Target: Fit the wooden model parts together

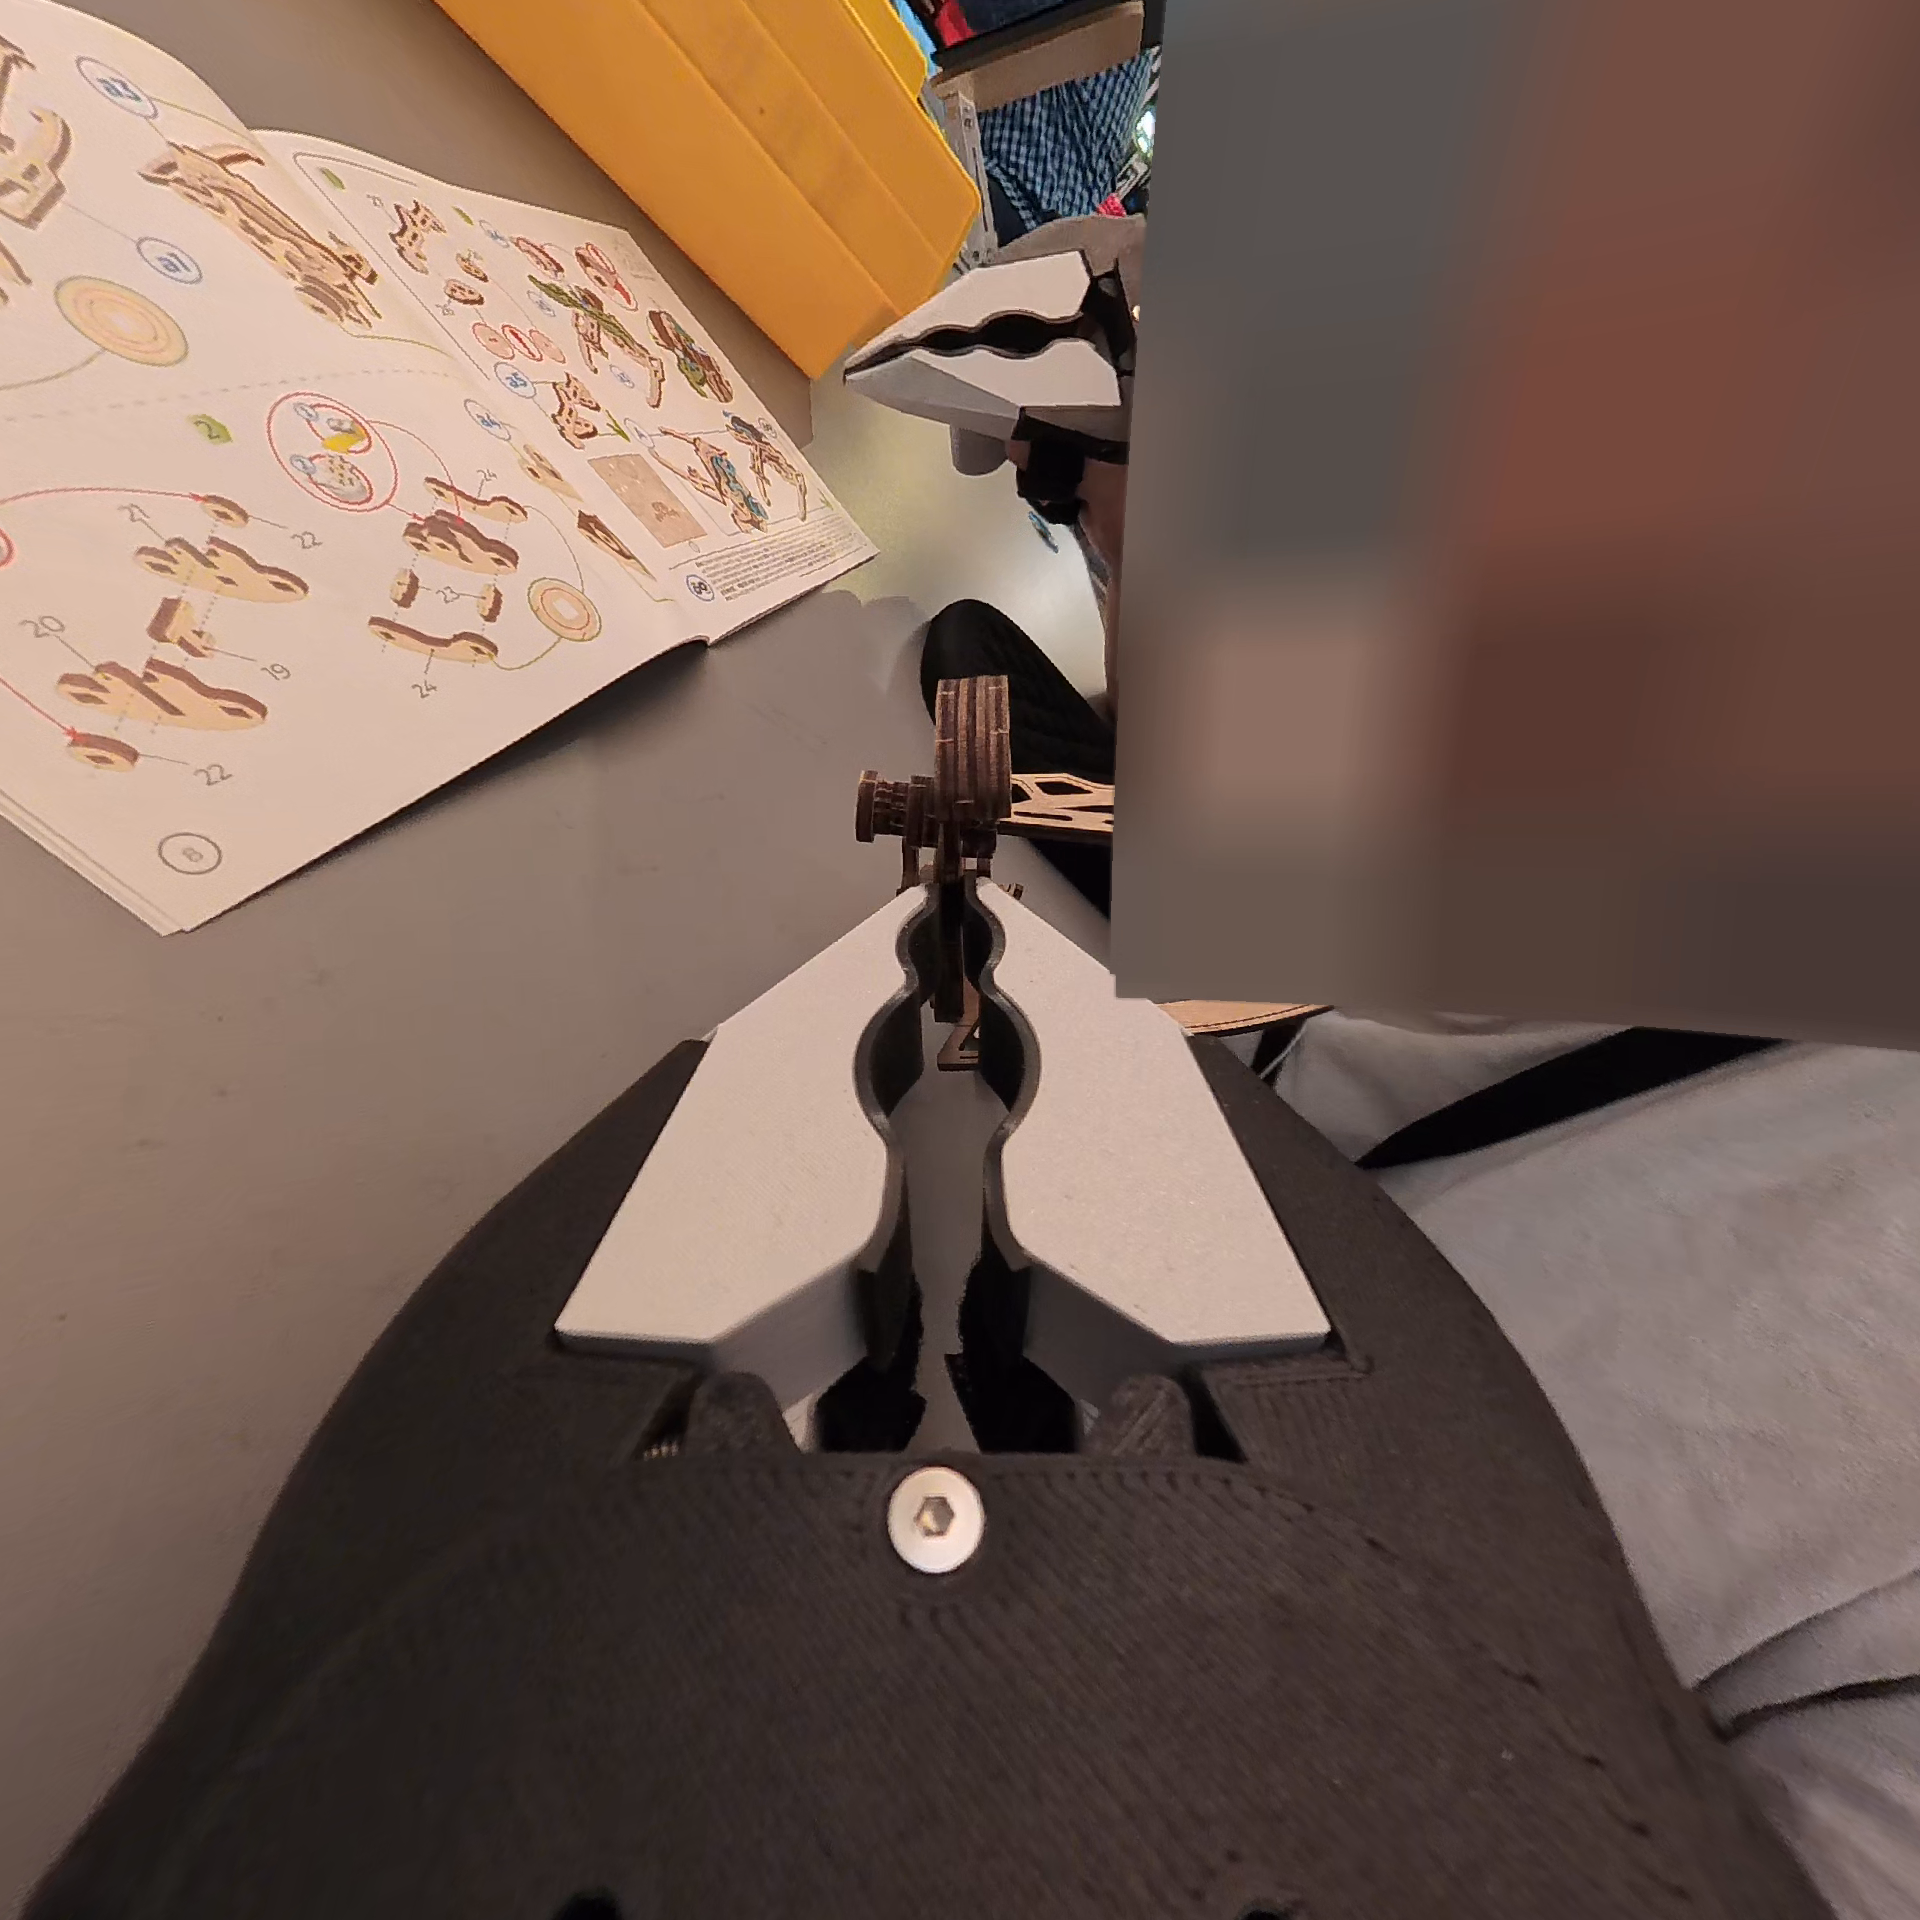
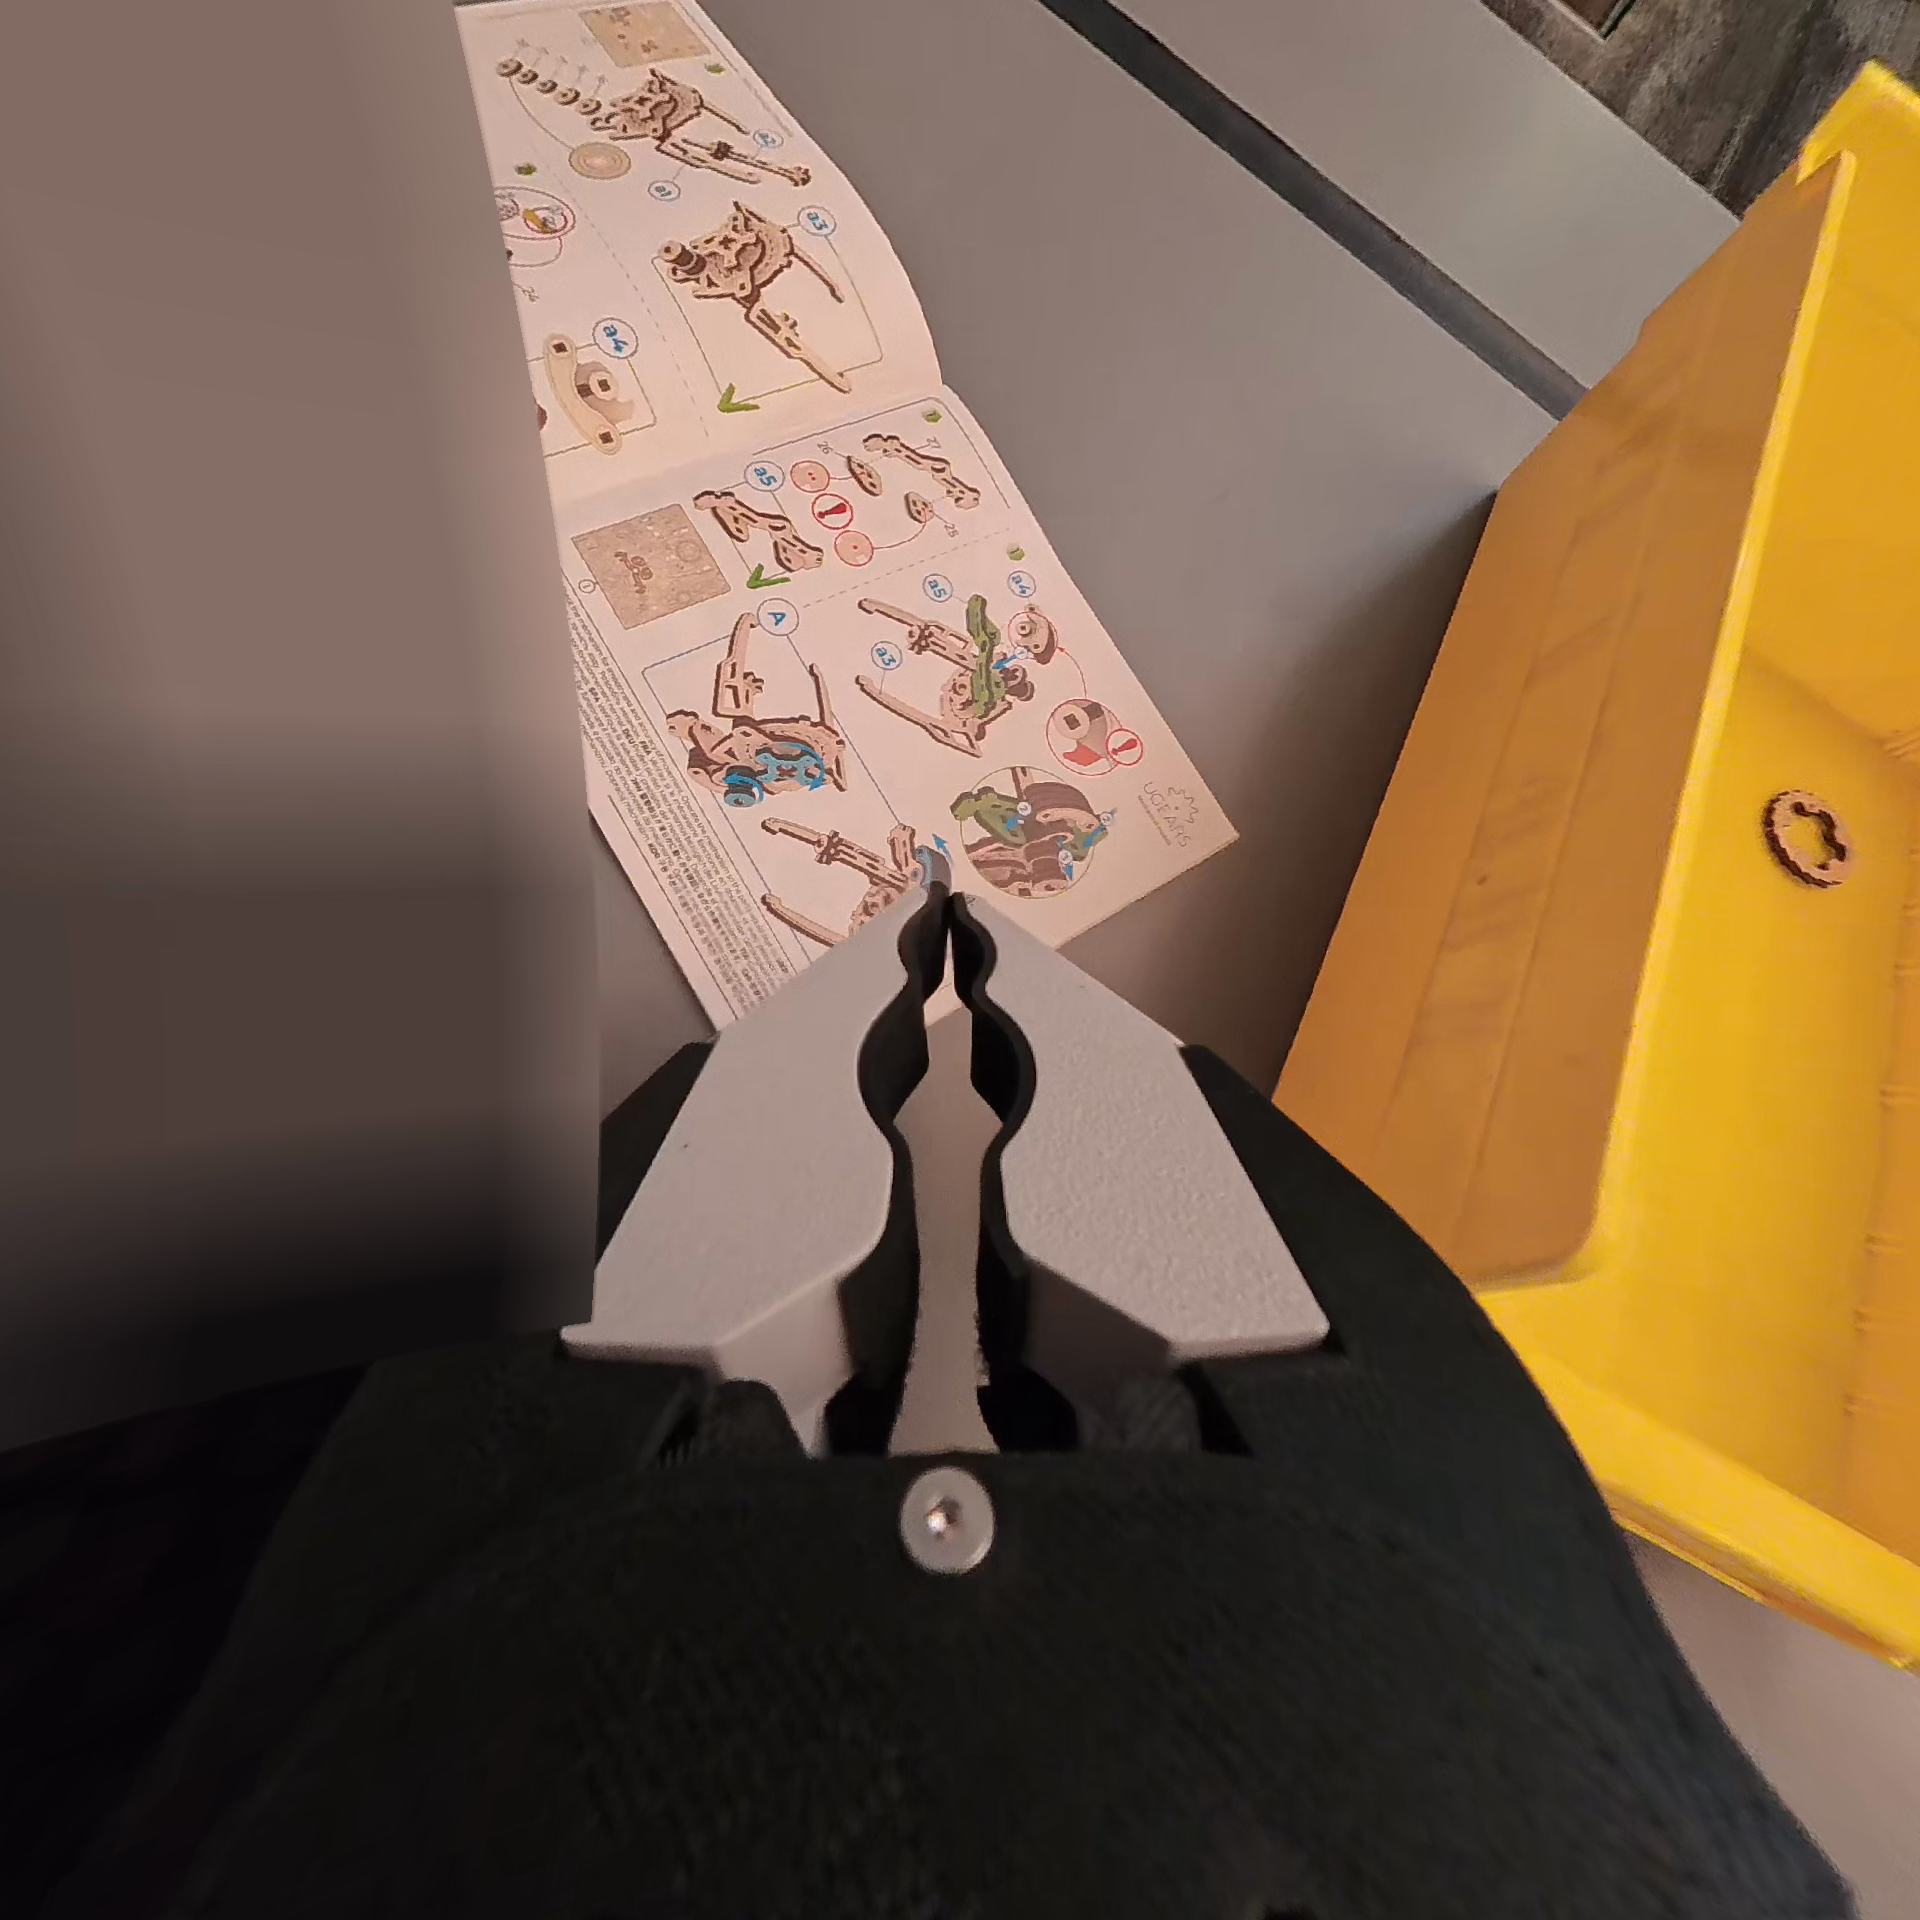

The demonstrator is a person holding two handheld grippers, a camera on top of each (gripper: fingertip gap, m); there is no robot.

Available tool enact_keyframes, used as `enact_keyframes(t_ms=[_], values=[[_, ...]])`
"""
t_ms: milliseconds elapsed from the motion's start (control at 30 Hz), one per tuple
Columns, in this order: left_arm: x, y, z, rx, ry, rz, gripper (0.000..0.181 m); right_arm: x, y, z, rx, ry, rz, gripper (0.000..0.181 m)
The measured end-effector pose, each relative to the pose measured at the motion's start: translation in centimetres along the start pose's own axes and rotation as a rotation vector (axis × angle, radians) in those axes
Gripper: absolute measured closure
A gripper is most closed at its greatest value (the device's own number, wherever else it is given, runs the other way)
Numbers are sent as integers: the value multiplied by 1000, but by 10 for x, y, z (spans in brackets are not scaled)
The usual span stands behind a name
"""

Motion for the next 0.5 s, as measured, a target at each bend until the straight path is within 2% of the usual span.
enact_keyframes(t_ms=[333,433,500], values=[[3,4,-5,10,-3,-5,181,-20,-9,-16,136,62,-143,181],[6,4,-4,3,-36,-14,181,-38,-12,-25,182,175,-222,181],[6,4,-3,-1,-42,-15,181,-60,-12,-35,233,238,-340,181]])
Point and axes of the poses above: each gripper's, where its closed fingertips meet, y back along the fingers, z out of its underside, x = y × z across the jaws, the point moved 5 cm from there along y, back along the fingers, and after that the axes turned 8 degrees about -z, right-handed, at the moved point
